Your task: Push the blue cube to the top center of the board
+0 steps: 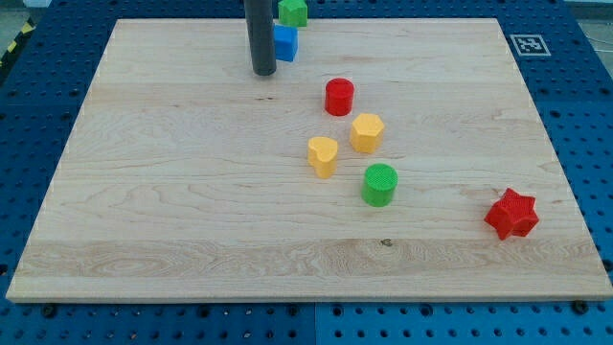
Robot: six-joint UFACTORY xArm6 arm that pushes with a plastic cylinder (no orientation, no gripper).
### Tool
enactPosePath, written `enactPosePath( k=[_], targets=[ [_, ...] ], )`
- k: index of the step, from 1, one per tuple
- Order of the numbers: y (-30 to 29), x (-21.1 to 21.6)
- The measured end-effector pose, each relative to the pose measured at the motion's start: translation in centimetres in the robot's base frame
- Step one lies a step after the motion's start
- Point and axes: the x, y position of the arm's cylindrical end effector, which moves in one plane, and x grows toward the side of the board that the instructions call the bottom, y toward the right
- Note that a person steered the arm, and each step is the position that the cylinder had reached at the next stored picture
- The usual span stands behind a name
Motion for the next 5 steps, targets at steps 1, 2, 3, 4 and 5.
enactPosePath(
  k=[1,2,3,4,5],
  targets=[
    [0.2,-0.1],
    [0.2,-0.9],
    [0.2,-1.1],
    [0.7,-1.3],
    [1.5,-1.3]
  ],
)
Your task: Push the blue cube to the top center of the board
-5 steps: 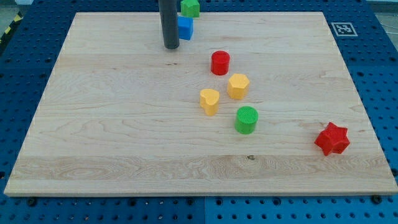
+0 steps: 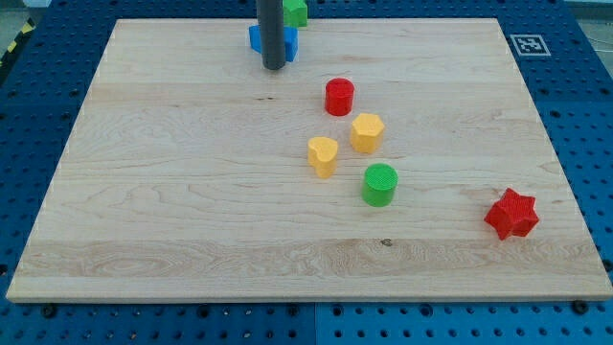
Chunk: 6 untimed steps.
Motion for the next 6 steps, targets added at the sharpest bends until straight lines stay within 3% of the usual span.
enactPosePath(
  k=[6],
  targets=[
    [1.3,-2.2]
  ],
)
